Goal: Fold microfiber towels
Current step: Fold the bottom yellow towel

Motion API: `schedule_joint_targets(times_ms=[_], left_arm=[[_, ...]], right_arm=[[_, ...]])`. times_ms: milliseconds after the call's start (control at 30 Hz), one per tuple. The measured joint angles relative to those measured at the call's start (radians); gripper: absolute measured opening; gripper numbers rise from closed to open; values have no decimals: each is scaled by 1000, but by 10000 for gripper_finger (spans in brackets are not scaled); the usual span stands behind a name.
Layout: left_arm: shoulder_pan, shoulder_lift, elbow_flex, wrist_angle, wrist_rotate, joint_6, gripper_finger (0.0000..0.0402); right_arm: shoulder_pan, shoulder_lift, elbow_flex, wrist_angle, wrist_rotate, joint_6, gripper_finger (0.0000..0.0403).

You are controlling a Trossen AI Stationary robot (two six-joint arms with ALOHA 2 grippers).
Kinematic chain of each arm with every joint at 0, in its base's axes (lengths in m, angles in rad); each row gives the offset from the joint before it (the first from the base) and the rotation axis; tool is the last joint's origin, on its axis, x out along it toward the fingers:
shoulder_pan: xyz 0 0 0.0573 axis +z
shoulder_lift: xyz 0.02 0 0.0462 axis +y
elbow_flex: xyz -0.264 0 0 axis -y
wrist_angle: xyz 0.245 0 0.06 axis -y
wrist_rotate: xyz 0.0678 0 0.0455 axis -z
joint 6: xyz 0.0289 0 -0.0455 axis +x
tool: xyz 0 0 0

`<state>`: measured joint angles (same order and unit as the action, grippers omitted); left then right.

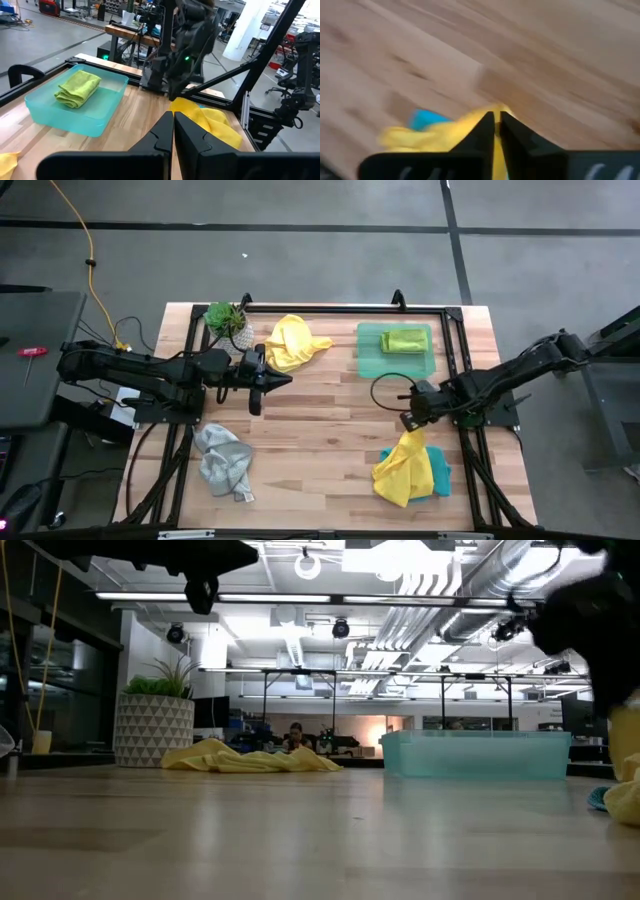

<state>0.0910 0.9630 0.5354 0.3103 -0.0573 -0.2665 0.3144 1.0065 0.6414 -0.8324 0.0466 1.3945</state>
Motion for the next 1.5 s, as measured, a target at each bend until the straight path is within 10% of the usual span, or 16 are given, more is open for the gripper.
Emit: schedule_joint_targets(times_ms=[400, 833, 1500], left_arm=[[0, 0, 0, 1, -7, 16, 5], [-2, 43, 1, -57, 2, 73, 5], [-140, 889, 312, 136, 136, -221, 215]], right_arm=[[-164, 4, 299, 222, 174, -273, 1], [-277, 217, 345, 395, 71, -391, 0], [-278, 255, 344, 397, 30, -393, 0]])
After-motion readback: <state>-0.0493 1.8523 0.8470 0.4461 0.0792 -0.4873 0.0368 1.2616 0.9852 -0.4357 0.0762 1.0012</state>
